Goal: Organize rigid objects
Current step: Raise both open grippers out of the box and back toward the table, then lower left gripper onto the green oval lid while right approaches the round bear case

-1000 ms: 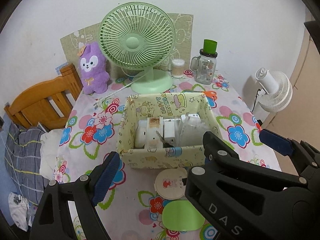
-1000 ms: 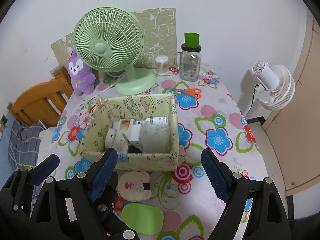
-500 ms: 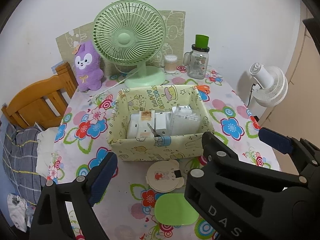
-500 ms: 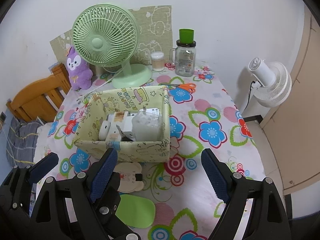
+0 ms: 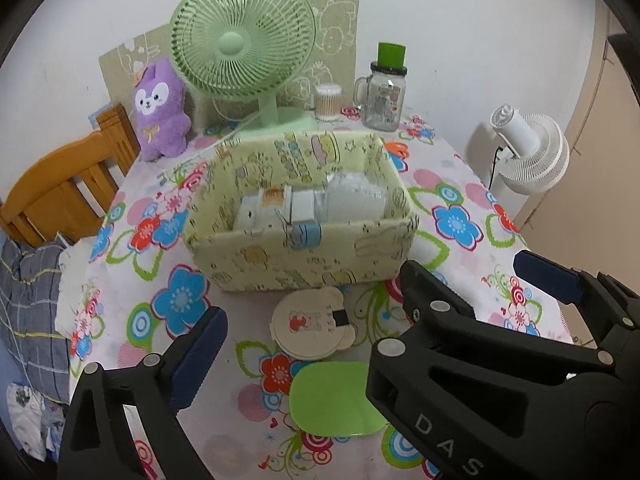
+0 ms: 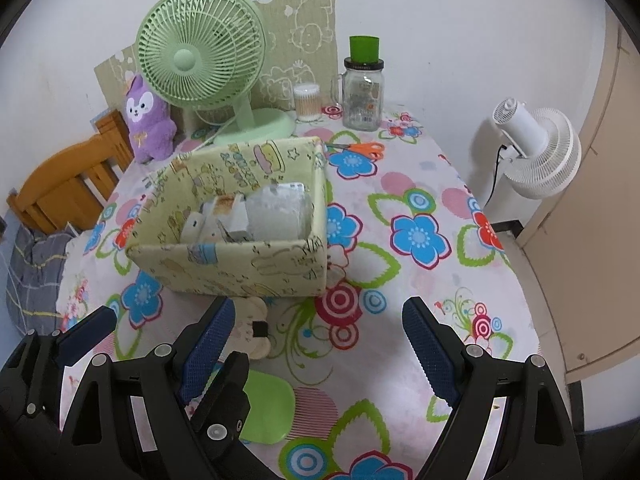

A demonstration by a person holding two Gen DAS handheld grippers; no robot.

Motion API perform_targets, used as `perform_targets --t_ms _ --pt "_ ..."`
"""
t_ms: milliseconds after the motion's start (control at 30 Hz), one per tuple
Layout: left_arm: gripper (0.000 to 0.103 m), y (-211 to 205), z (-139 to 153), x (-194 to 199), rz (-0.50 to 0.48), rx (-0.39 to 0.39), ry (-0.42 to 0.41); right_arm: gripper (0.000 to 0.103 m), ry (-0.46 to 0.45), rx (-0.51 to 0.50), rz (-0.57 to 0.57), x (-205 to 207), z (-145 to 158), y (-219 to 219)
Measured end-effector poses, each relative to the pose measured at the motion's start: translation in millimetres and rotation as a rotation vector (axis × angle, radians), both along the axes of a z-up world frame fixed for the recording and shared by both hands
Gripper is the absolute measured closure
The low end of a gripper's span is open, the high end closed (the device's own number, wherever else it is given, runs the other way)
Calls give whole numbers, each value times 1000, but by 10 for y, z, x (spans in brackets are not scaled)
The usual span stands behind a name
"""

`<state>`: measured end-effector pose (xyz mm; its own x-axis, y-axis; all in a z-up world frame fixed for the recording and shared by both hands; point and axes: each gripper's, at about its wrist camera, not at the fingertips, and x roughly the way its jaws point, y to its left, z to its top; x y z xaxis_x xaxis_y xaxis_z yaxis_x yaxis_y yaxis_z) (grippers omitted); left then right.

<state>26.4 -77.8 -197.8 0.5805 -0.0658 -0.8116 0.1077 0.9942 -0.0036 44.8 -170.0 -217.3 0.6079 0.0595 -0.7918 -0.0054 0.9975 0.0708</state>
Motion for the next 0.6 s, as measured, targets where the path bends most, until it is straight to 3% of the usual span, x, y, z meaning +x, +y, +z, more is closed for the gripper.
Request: perform_targets --t_ms 600 --pt "4 -19 -639 -114 -2 3 49 15 38 -14 28 -88 -668 1"
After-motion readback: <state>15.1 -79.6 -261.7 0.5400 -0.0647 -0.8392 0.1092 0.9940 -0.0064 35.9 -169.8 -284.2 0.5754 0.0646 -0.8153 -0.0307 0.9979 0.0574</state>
